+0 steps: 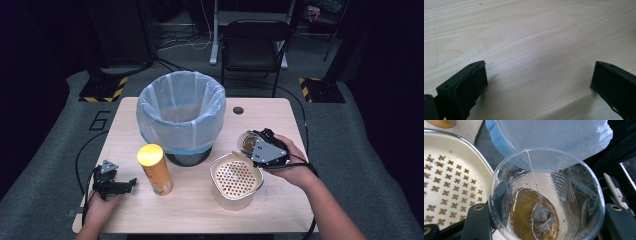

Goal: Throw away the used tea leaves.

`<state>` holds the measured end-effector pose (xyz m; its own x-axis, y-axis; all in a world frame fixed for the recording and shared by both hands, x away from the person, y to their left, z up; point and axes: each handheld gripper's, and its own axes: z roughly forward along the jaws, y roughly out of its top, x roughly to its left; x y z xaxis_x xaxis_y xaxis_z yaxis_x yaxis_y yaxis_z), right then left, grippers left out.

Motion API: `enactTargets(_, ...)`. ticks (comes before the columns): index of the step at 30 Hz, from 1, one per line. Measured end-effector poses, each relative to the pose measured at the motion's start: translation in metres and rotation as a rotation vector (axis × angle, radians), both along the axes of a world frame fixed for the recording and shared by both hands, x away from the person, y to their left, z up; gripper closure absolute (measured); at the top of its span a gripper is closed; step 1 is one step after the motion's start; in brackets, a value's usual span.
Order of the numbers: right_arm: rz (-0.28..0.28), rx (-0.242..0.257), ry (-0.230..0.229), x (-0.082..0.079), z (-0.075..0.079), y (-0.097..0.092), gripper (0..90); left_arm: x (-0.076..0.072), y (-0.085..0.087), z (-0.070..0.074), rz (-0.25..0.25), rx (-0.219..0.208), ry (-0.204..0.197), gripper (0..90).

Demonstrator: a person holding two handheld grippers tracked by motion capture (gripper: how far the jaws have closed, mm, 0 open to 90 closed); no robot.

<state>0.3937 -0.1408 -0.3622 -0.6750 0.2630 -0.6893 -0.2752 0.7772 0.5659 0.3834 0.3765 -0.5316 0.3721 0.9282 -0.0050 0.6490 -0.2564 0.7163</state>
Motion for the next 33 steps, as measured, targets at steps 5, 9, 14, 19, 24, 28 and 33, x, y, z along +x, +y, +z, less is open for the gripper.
enactTargets(5,0.004,-0.037,-0.069,-0.003,-0.004,0.003,38.3,0.000,0.000,0.000,0.000,0.000,0.000,0.2)
enactTargets(9,-0.001,-0.078,-0.113,-0.008,-0.007,0.005,38.5,0.000,0.000,0.000,0.000,0.000,0.000,0.2)
enactTargets(14,-0.012,-0.196,-0.245,-0.019,-0.017,0.015,38.9,0.000,0.000,0.000,0.000,0.000,0.000,0.2)
enactTargets(19,-0.012,-0.360,-0.412,-0.029,-0.029,0.027,39.2,0.000,0.000,0.000,0.000,0.000,0.000,0.2)
enactTargets(24,-0.003,-0.492,-0.504,-0.034,-0.041,0.036,39.7,0.000,0.000,0.000,0.000,0.000,0.000,0.2)
enactTargets(28,0.003,-0.619,-0.601,-0.035,-0.049,0.040,39.8,0.000,0.000,0.000,0.000,0.000,0.000,0.2)
enactTargets(33,-0.008,-0.714,-0.661,-0.034,-0.054,0.040,39.8,0.000,0.000,0.000,-0.001,0.001,0.000,0.2)
